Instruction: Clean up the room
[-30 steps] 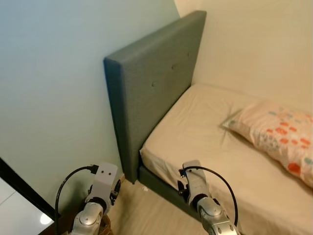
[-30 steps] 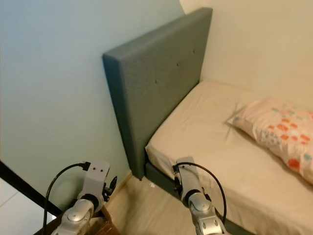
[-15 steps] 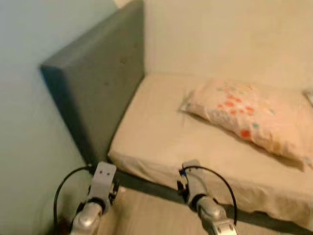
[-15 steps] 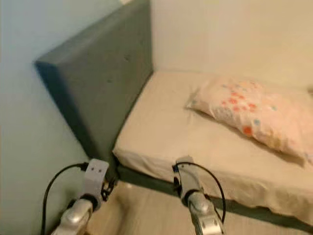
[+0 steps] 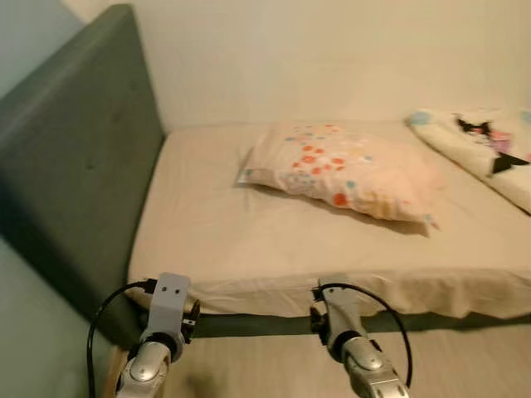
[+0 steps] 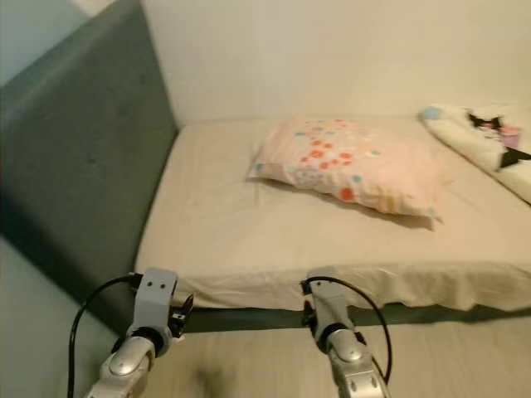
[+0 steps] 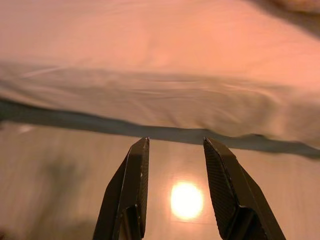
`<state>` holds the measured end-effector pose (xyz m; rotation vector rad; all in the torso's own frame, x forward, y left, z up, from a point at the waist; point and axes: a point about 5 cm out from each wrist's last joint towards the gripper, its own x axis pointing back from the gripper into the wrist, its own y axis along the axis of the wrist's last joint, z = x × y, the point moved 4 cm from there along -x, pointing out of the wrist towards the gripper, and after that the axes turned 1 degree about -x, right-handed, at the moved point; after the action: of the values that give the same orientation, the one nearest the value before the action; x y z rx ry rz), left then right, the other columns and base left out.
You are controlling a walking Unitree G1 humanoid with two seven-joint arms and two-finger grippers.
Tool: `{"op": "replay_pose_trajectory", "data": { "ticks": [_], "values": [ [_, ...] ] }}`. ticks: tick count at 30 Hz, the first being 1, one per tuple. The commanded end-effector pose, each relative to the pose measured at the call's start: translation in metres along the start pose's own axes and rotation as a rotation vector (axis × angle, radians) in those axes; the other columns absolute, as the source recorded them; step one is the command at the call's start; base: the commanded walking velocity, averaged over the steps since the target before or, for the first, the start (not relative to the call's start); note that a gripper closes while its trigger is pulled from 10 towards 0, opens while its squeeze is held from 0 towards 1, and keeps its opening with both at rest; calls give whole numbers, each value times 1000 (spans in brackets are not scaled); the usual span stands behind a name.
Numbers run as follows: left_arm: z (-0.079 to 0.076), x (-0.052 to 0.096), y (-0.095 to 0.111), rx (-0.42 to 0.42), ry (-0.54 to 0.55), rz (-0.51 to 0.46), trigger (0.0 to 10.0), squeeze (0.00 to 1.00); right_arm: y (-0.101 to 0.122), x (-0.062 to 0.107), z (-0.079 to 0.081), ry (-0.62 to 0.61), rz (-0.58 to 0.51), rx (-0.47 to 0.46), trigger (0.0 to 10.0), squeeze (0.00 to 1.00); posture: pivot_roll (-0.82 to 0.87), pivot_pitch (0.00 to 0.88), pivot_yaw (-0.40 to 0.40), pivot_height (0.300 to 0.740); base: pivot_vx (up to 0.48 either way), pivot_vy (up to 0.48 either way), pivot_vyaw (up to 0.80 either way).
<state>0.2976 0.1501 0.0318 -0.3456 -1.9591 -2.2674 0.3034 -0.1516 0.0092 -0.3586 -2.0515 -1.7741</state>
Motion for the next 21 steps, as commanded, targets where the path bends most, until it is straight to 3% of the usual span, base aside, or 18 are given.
{"op": "replay_pose_trajectory", "data": {
  "ticks": [1,13,21],
  "values": [
    [1,4,-9,-5,4,26,10000,0,-4,1,6,12,14,-19,10000,0,-61,126,1,736,0,0,-800],
    [1,4,-1,15,16,-13,10000,0,0,2,6,14,-7,-13,10000,0,-62,122,-1,736,0,0,-800],
    [3,5,7,39,21,-57,10000,0,5,1,9,35,-32,19,10000,0,-61,122,0,736,85,0,-59]
  ]
}}
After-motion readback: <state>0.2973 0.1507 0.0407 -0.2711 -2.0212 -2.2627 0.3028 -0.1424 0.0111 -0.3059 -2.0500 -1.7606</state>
